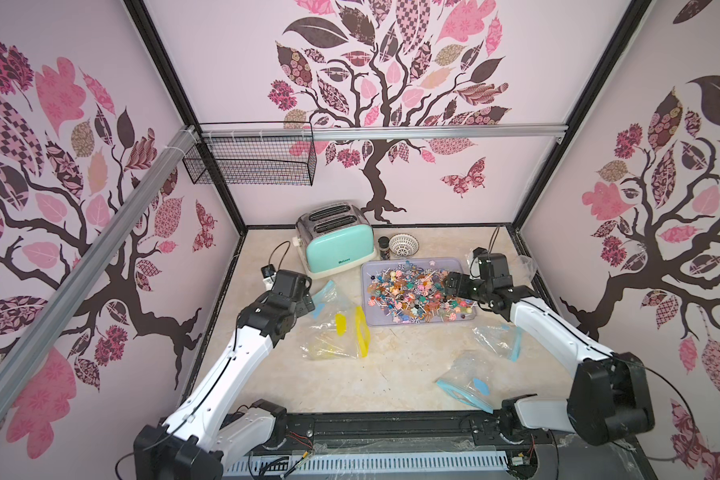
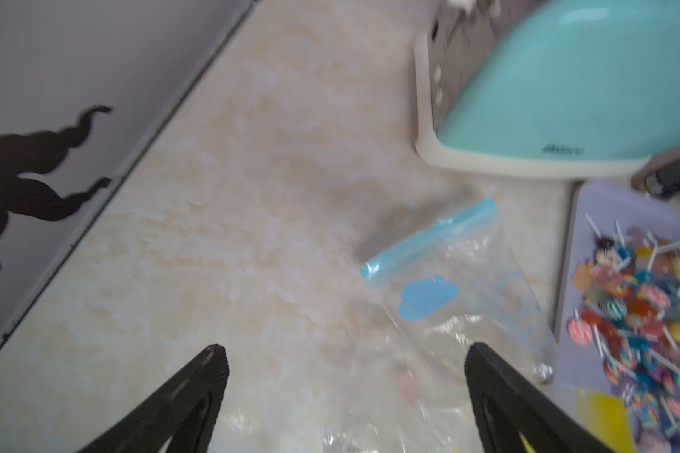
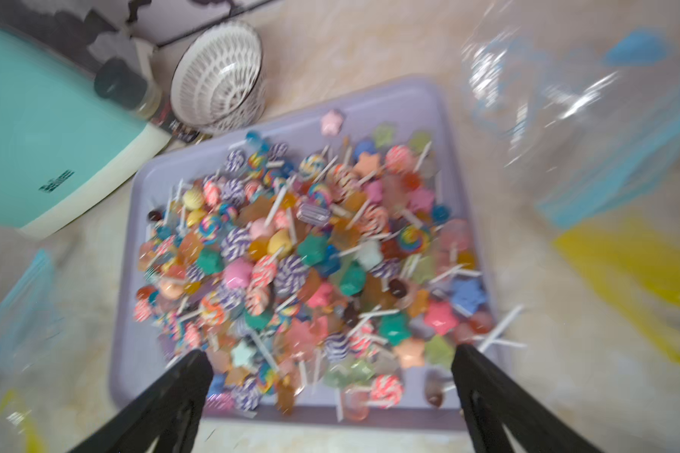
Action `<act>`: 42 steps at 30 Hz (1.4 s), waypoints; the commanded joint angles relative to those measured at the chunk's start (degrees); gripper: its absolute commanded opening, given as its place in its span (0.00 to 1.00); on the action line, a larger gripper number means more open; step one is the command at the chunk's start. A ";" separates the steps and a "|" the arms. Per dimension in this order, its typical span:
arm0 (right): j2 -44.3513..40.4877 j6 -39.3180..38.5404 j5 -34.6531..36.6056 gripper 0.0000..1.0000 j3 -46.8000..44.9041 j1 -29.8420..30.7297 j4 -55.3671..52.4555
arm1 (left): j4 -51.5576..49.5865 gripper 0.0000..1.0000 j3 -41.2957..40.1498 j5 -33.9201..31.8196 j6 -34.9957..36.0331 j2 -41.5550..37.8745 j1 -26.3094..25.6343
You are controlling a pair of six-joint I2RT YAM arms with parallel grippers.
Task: Pour candies out of the ziploc bag
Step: Place the ziploc bag at the center of the board, then reset both arms
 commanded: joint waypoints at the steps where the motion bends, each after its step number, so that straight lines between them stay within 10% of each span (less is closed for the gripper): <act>1: -5.73 -11.06 13.25 1.00 -13.44 -0.86 29.38 | 25.43 0.98 -10.13 -18.64 5.96 -5.47 3.01; 4: -4.16 -13.63 11.79 1.00 -27.91 -1.82 58.42 | 56.33 0.98 -23.48 -21.35 18.31 -5.12 4.06; 6: 1.31 -11.02 9.48 1.00 -30.04 -3.47 66.37 | 57.82 0.98 -24.77 -17.55 17.79 -0.68 7.91; 11: 5.22 -14.51 8.84 1.00 -29.79 -5.42 73.28 | 72.02 0.98 -28.30 -5.61 20.68 18.41 13.12; 17: 3.17 -10.50 9.18 1.00 -26.74 -7.50 56.22 | 89.24 0.98 -28.72 6.71 27.74 29.19 16.27; 24: 20.14 -12.34 5.77 1.00 -32.92 -7.91 86.27 | 95.17 0.96 -29.10 20.63 32.28 34.34 16.66; 27: 16.81 -11.87 3.11 1.00 -27.86 -8.50 70.25 | 89.41 0.97 -28.18 21.16 31.97 32.35 16.86; 42: 18.83 -13.13 0.74 1.00 -28.75 -8.70 75.71 | 90.47 0.98 -28.59 21.02 32.17 32.59 16.87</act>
